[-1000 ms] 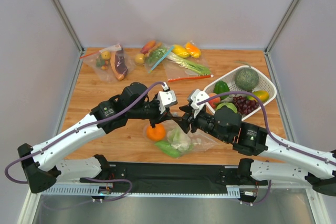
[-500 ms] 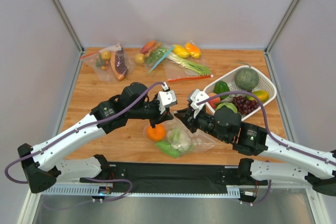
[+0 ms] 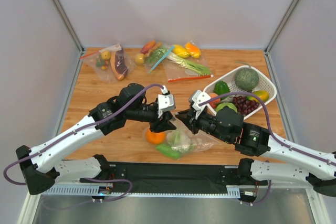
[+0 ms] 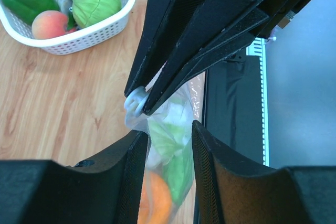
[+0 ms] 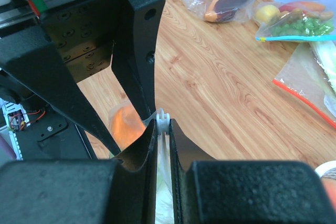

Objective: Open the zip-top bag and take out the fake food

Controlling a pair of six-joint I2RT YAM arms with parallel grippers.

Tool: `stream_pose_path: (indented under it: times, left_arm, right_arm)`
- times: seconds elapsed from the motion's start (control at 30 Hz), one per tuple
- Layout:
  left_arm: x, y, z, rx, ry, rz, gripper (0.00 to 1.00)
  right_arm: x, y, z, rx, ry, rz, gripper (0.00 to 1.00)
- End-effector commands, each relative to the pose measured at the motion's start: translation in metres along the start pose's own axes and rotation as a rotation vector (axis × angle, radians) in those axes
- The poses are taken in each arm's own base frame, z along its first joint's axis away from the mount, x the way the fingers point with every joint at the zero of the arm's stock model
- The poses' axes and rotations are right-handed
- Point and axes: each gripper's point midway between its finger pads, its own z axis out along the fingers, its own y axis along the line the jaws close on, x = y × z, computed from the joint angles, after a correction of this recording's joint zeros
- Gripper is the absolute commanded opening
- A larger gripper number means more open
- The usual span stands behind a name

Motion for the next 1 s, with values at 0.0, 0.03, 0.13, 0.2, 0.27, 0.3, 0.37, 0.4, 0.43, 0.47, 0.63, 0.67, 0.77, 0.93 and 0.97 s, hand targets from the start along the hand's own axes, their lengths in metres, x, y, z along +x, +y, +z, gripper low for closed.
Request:
stream_pose_path:
  times: [0.0,0.03,0.13,0.2,0.27,0.3,0.37,0.4,0.43,0.47,0.63,0.67,0.77,0.93,0.97]
  left_arm:
    - [-0.012,-0.009,0.004,0.072,-0.052,0.019,0.46]
    - [-0.011,-0.011,0.004,0.077,-0.051,0.012,0.46]
    - [-0.012,-0.012,0.005,0.086,-0.058,0.006,0.44]
    - [-0.012,-0.010,0.006,0.081,-0.059,0.003,0.41]
    - [-0.012,-0.010,0.006,0.083,-0.058,0.002,0.29]
    - [-0.011,-0.010,0.007,0.082,-0.054,-0.002,0.23]
    - [-0.011,-0.009,0.007,0.078,-0.051,-0.005,0.10]
    - [-0.011,-0.009,0.007,0.075,-0.050,-0.005,0.06]
    - [-0.011,-0.008,0.007,0.069,-0.048,-0.006,0.00]
    - [-0.010,-0.006,0.007,0.060,-0.044,-0.008,0.00]
    - [-0.007,0.007,0.006,-0.020,-0.024,-0.014,0.00]
    - [-0.005,0.014,0.005,-0.062,-0.016,-0.016,0.00]
    - [-0.004,0.021,0.004,-0.105,-0.012,-0.024,0.00]
    - [-0.001,0.029,0.004,-0.152,-0.001,-0.043,0.00]
    - [-0.002,0.030,0.003,-0.161,-0.003,-0.045,0.00]
  right_arm:
    - [-0.014,0.004,-0.002,-0.023,-0.042,0.020,0.00]
    - [-0.013,0.004,-0.001,-0.024,-0.038,0.019,0.00]
    - [-0.013,0.009,0.000,-0.049,-0.036,0.020,0.00]
    - [-0.014,0.011,0.000,-0.063,-0.038,0.023,0.00]
    - [-0.015,0.014,-0.001,-0.075,-0.043,0.027,0.00]
    - [-0.016,0.014,-0.002,-0.077,-0.048,0.030,0.00]
    - [-0.016,0.014,-0.002,-0.082,-0.046,0.028,0.00]
    - [-0.016,0.014,-0.003,-0.082,-0.047,0.028,0.00]
    - [-0.017,0.014,-0.003,-0.082,-0.050,0.027,0.00]
    - [-0.017,0.014,-0.004,-0.083,-0.050,0.030,0.00]
    - [-0.014,0.012,-0.010,-0.076,-0.050,0.035,0.00]
    - [-0.014,0.010,-0.011,-0.070,-0.051,0.037,0.00]
    - [-0.010,0.009,-0.013,-0.065,-0.040,0.038,0.00]
    - [-0.004,0.011,-0.014,-0.078,-0.024,0.048,0.00]
    - [-0.004,0.013,-0.015,-0.085,-0.023,0.050,0.00]
